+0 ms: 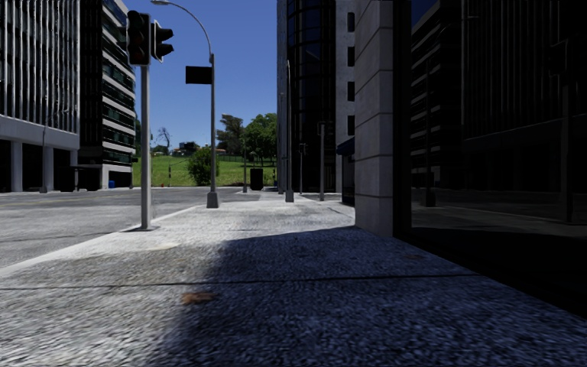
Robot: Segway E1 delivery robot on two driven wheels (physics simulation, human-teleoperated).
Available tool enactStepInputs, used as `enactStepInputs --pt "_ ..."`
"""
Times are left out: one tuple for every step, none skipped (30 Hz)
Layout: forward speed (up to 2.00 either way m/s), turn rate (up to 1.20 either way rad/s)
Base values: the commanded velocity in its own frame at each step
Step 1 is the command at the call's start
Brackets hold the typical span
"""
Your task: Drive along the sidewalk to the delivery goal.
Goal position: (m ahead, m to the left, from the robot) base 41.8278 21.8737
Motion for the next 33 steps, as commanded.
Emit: enactStepInputs --pt "2.00 0.00" --pt "2.00 0.00" --pt "2.00 0.00" --pt "2.00 0.00" --pt "2.00 0.00" --pt "2.00 0.00" --pt "2.00 0.00" --pt "2.00 0.00" --pt "2.00 0.00" --pt "2.00 0.00" --pt "2.00 0.00" --pt "2.00 0.00" --pt "2.00 0.00" --pt "2.00 0.00" --pt "2.00 0.00" --pt "2.00 0.00" --pt "2.00 0.00" --pt "2.00 0.00" --pt "2.00 0.00" --pt "2.00 0.00" --pt "2.00 0.00" --pt "2.00 0.00" --pt "2.00 0.00" --pt "2.00 0.00" --pt "2.00 0.00" --pt "2.00 0.00" --pt "2.00 0.00" --pt "2.00 0.00" --pt "2.00 0.00" --pt "2.00 0.00" --pt "2.00 0.00" --pt "2.00 0.00" --pt "2.00 0.00"
